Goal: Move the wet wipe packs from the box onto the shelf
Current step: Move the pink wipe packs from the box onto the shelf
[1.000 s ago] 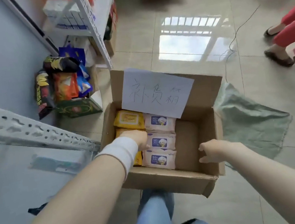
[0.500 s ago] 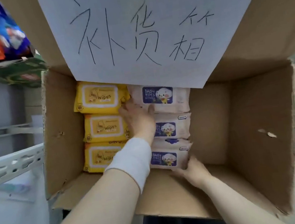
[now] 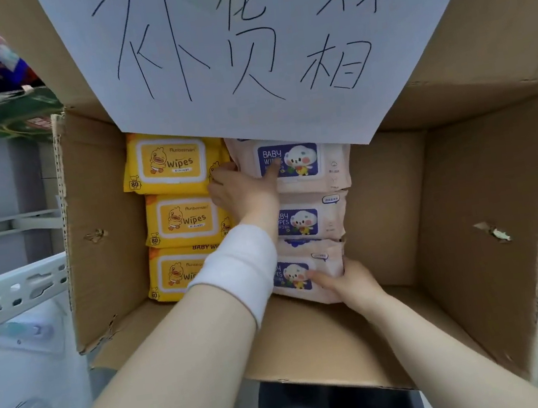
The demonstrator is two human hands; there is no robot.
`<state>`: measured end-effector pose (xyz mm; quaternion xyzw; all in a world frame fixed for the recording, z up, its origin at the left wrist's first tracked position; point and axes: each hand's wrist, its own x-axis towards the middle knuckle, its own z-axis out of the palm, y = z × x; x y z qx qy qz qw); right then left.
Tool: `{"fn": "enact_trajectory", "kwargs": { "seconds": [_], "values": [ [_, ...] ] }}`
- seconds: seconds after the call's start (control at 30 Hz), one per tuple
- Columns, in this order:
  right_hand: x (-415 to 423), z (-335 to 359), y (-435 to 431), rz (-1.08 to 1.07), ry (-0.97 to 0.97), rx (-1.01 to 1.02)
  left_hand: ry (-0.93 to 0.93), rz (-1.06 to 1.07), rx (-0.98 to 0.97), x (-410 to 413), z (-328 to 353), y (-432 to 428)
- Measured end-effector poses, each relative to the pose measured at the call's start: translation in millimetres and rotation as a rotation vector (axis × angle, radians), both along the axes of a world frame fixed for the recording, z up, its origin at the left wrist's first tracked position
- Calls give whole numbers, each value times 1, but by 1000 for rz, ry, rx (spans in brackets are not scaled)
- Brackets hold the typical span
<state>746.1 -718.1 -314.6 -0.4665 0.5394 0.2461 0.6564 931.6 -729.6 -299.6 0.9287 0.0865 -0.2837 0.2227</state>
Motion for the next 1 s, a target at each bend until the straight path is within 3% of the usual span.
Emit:
{"fn": "enact_trajectory", "kwargs": {
  "seconds": [0.17, 0.33, 0.63, 0.73, 0.83, 1.0],
  "values": [
    [-3, -1, 3, -70, -32, -9, 56, 6, -68, -9, -3, 1],
    [-8, -5, 7, -25, -55, -36, 184, -151, -20, -4, -9, 6],
    [-30, 12, -9, -192, -70, 55, 227, -130, -283, -19, -2, 2],
    [-50, 37, -22, -275, 6, 22, 247, -74, -369, -23, 24, 22],
    [-70, 79, -32, -371, 24, -62, 323, 142, -436, -21, 71, 64],
    [-88, 175, -32, -297, -74, -136, 193, 265, -476, -29, 186, 153]
  ]
}}
